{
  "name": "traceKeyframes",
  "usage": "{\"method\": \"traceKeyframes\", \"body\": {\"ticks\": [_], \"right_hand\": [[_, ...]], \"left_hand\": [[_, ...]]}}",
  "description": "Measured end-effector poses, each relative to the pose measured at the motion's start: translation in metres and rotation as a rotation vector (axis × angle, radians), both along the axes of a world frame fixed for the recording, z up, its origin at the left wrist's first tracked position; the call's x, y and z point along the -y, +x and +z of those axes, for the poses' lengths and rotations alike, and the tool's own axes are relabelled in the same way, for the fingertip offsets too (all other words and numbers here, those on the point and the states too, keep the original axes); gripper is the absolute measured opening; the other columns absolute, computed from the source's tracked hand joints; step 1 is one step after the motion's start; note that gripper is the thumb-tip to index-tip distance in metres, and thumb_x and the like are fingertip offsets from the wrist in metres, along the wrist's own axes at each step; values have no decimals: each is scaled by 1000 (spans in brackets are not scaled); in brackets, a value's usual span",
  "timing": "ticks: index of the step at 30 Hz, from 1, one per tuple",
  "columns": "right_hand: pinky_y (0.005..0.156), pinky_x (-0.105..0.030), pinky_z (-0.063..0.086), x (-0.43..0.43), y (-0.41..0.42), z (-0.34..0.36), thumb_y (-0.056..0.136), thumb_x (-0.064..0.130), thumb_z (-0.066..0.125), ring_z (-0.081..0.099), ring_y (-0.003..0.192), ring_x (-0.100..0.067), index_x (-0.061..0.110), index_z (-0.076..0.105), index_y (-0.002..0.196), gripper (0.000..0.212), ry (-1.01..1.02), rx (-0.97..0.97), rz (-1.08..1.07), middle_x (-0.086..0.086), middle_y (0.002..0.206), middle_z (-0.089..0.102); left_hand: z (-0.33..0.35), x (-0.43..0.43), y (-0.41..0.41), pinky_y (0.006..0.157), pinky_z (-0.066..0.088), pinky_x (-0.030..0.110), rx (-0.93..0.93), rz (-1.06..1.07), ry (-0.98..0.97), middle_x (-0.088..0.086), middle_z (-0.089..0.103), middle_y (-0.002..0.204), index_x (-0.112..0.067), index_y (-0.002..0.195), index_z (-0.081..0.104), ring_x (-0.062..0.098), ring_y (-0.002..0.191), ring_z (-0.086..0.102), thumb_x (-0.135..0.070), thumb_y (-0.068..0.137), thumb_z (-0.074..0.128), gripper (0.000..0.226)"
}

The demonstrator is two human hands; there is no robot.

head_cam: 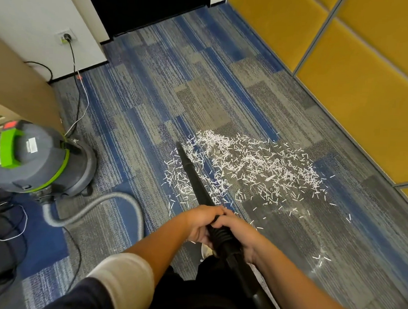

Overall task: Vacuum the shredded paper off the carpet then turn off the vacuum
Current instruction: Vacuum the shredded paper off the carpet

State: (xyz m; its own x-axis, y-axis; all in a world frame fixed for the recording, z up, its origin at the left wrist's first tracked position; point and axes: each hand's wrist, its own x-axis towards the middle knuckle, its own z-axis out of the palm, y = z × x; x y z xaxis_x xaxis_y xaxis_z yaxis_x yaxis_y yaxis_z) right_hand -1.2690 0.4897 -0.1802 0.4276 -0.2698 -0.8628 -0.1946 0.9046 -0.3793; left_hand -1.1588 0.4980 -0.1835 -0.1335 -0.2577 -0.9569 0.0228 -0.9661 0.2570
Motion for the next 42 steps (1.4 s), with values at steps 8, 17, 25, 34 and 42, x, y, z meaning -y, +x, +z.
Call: {"method": "traceKeyframes", "body": {"ticks": [8,17,25,34,42], "right_hand": [[40,-25,51,-47,63,-2,89,8,47,60,41,-20,6,49,102,14,74,-68,-25,-16,66,62],[37,-28,49,-93,103,-6,89,0,39,55,48,-25,22,48,121,40,-59,14,-64,-18,74,54],[53,-30,51,-91,112,-17,69,30,62,61,63,-30,10,51,108,45,162,-14,-65,-17,85,59],[34,-24,45,-89,136,-27,85,-4,29,52,39,-22,32,38,131,59,92,111,-271,-16,67,54],[34,-23,46,-88,152,-14,85,-5,30,53,39,-21,25,39,137,61,78,20,-252,-17,80,54]], "left_hand": [[0,-36,63,37,47,23,-25,-93,-11,6,61,71,-23,78,61,17,54,61,-17,94,46,23],[-21,-60,122,68,56,32,94,-353,-25,8,65,83,-12,101,51,18,70,64,-45,97,44,33],[-25,-64,129,47,56,30,76,-451,-130,6,62,61,-2,124,35,13,44,60,-38,98,44,45],[-26,-73,140,62,58,32,39,-455,-94,10,68,78,-9,100,50,17,55,65,-38,98,39,31],[-18,-76,154,62,56,29,11,-455,-38,5,66,58,-5,93,50,14,49,64,-35,101,33,36]]}}
